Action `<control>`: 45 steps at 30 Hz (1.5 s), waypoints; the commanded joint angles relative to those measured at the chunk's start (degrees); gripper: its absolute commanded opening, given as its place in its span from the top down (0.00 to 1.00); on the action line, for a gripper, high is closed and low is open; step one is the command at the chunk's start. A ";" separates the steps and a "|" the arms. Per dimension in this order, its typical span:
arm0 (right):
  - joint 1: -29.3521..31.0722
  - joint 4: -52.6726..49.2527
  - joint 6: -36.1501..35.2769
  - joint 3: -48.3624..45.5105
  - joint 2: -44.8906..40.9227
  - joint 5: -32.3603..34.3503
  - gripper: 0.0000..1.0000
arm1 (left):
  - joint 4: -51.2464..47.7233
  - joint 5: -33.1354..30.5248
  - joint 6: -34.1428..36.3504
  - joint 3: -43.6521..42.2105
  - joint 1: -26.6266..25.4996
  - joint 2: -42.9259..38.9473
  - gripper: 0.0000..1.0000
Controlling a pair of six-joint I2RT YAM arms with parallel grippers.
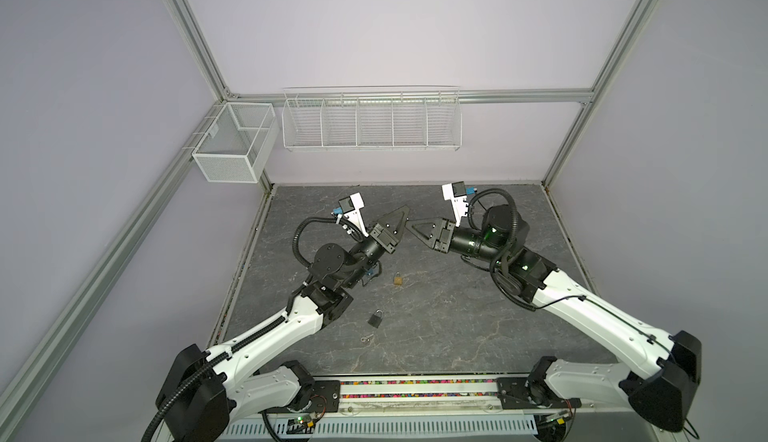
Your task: Unlock with the key
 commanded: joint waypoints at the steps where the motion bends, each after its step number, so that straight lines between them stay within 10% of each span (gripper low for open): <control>1: -0.06 1.99 -0.47 1.00 -0.50 -0.95 0.71 | 2.78 0.91 -1.00 1.96 -0.39 0.32 1.00; 37: -0.09 -2.38 -3.32 3.28 -0.32 0.45 0.94 | 5.51 1.89 -3.84 2.68 -1.83 0.98 1.00; 41: -0.38 -4.09 -4.28 2.58 -0.67 -0.19 0.94 | 4.53 -0.57 -3.30 2.01 -1.88 -0.45 0.62; 45: -0.97 -8.95 -7.01 3.12 -0.75 -2.76 0.94 | -0.54 -2.94 -0.91 1.05 -1.29 -4.29 0.50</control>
